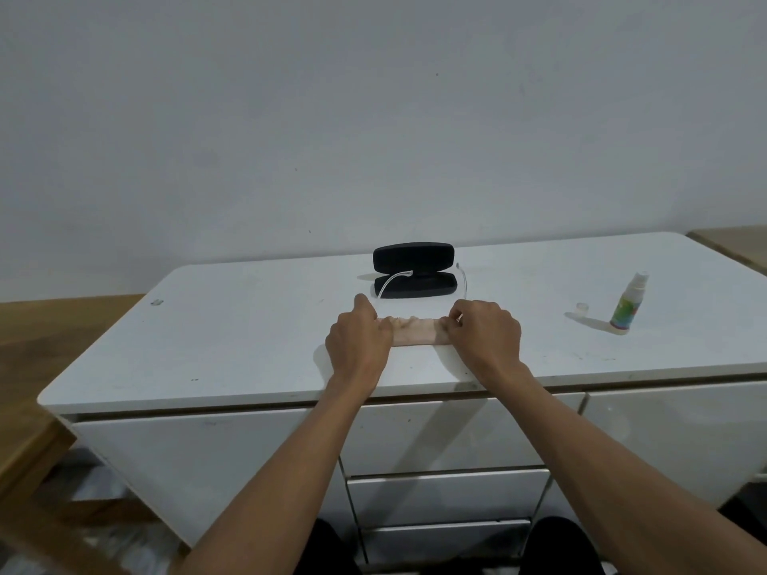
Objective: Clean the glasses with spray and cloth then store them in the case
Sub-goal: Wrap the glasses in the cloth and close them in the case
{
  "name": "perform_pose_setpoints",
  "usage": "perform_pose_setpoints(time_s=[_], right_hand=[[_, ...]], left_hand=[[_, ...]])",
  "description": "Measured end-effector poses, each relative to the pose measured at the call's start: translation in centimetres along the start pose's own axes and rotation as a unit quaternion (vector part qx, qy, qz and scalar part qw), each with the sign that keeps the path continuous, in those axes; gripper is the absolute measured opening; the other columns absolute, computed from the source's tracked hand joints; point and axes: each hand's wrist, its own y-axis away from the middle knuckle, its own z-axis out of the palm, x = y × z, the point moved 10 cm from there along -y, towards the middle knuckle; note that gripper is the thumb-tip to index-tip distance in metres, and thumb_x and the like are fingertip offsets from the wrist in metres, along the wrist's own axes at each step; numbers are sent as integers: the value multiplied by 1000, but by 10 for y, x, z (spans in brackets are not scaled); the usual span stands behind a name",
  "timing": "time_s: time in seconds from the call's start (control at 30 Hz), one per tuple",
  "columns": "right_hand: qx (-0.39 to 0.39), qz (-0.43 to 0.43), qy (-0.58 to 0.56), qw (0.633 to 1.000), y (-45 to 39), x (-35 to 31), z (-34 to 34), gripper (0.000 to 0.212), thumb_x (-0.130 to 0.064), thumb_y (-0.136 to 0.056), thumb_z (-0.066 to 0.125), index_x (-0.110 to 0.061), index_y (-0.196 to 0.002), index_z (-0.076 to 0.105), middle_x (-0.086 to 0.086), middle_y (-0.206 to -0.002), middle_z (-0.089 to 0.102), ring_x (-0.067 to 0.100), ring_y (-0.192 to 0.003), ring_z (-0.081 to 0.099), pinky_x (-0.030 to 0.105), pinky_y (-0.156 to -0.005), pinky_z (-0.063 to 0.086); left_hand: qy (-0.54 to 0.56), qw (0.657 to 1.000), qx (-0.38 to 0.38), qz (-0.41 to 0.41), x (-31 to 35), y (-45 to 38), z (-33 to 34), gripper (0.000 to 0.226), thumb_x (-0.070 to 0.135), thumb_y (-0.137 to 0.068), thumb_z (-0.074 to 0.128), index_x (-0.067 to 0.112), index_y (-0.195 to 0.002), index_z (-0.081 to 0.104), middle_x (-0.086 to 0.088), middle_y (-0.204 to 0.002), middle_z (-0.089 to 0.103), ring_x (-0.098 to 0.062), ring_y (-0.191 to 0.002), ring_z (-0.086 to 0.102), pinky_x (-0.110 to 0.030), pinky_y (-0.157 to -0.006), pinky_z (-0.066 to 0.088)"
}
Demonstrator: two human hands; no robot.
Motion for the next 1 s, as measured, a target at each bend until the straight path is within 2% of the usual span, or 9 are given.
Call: perform_pose_setpoints(time_s=[0.1, 0.17, 0.23, 0.33, 0.4, 0.53, 0.67, 0.87, 1.0], right_hand=[[21, -10, -43, 999, 4, 0, -8, 23, -38, -96, 63, -20, -96, 77, 3, -93, 77, 32, -88, 69, 32, -68, 46], [57, -10, -71, 996, 8, 3, -17, 25, -42, -93, 67, -19, -87, 75, 0, -84, 77, 30, -82, 70, 32, -65, 46], [88, 12, -107, 990, 11, 12, -25, 26, -43, -90, 71, -18, -85, 69, -4, -75, 72, 26, -74, 68, 30, -63, 44], [97, 42, -164, 981, 10, 22, -31, 33, -43, -88, 74, -20, -107, 61, -6, -84, 66, 19, -74, 61, 30, -68, 42], [89, 42, -193, 976, 5, 23, -30, 37, -41, -89, 74, -23, -119, 62, -7, -94, 67, 18, -78, 63, 31, -72, 45], [73, 39, -225, 971, -1, 21, -27, 14, -30, -94, 70, -26, -106, 73, -9, -90, 74, 18, -74, 69, 34, -74, 55], [63, 52, -248, 965, -3, 26, -23, 7, -26, -94, 69, -26, -98, 75, -12, -78, 69, 16, -70, 69, 36, -75, 57], [50, 46, -264, 962, -9, 26, -20, 8, -29, -94, 70, -29, -99, 76, -11, -78, 71, 14, -69, 70, 32, -71, 55], [40, 34, -247, 968, -15, 19, -20, 10, -30, -94, 70, -31, -101, 77, -10, -83, 74, 14, -72, 70, 29, -68, 51]], left_hand=[[34, 999, 10, -17, -7, -2, -7, 29, 39, -93, 66, 16, -105, 52, -3, -82, 64, -29, -76, 61, -34, -66, 44], [58, 998, 20, -6, -10, -4, -11, 32, 37, -91, 69, 20, -111, 52, 1, -76, 65, -25, -75, 62, -34, -67, 47], [90, 995, 25, 21, -11, -6, -16, 35, 33, -88, 73, 23, -117, 57, 5, -79, 64, -19, -76, 62, -32, -70, 49], [129, 990, -1, 60, -13, -9, -15, 37, 27, -86, 76, 29, -121, 66, 8, -100, 63, -15, -78, 59, -32, -71, 51], [168, 983, -17, 71, -14, -12, -12, 30, 21, -87, 75, 30, -115, 72, 9, -106, 67, -15, -77, 61, -38, -75, 56], [222, 973, -27, 62, -14, -17, -8, 20, 16, -90, 73, 27, -106, 78, 10, -100, 76, -14, -80, 68, -42, -80, 58], [176, 979, -26, 100, -8, -20, -8, 21, 16, -95, 68, 27, -109, 78, 6, -97, 77, -16, -84, 68, -40, -79, 56], [36, 974, -83, 207, 16, -16, 3, 28, 13, -98, 60, 28, -116, 76, -2, -92, 72, -23, -90, 58, -40, -73, 50], [21, 971, -120, 205, 19, -20, 17, 27, 15, -96, 65, 29, -116, 76, 3, -98, 70, -17, -97, 55, -32, -73, 44]])
